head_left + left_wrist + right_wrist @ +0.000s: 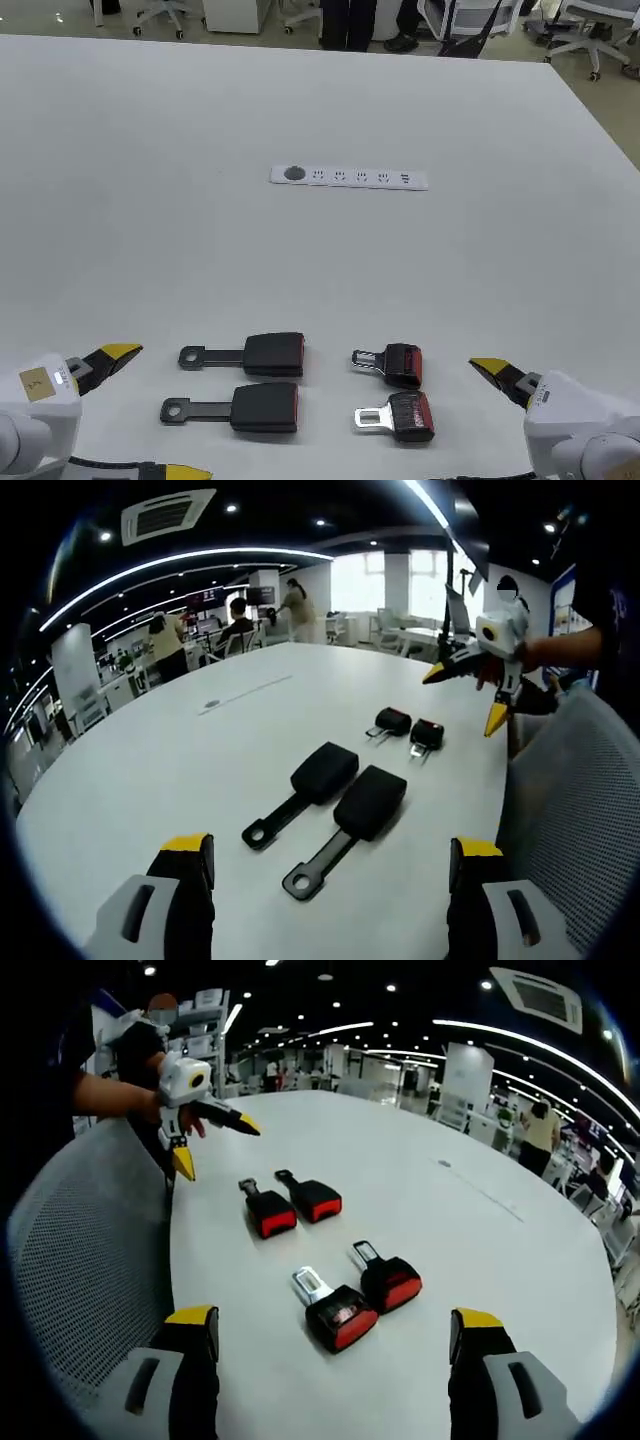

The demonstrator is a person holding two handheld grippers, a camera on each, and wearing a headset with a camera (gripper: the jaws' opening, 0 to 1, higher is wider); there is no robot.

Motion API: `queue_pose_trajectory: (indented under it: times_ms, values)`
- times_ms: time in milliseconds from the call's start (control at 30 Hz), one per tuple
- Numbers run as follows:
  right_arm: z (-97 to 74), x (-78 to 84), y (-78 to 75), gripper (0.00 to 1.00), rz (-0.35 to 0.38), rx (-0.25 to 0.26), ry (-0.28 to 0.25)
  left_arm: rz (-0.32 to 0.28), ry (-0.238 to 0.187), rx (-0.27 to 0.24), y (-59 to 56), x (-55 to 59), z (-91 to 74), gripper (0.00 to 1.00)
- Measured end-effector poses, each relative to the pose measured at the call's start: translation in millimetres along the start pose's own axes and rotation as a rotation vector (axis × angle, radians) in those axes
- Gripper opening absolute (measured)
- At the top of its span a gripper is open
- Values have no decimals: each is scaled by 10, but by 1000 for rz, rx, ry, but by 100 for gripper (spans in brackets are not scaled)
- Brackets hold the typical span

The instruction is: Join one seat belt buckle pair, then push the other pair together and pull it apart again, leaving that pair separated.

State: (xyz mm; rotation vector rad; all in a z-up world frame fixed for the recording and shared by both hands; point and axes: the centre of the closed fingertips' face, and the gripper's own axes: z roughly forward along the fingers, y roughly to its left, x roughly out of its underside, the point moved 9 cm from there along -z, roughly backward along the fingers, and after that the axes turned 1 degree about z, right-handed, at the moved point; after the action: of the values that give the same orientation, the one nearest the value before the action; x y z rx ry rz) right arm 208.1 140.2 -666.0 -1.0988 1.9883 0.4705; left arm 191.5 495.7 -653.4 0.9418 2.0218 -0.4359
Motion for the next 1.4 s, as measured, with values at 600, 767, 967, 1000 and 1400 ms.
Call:
queue_pose_trajectory:
  times_ms: [600,767,967,1000,1400]
  values:
    - [-13,-23,23,98,-9,-1,11,5,3,1,18,9,-8,99]
    - [-22,-20,23,98,-22,-5,20,6,6,2,13,0,-13,99]
    - [-24,-9,11,97,-27,-19,27,16,13,10,31,-3,-9,99]
    - [-22,-6,9,97,-27,-22,32,17,13,11,34,-5,-7,98]
    - [-12,-7,-41,91,-61,-55,47,50,35,41,83,-41,49,93]
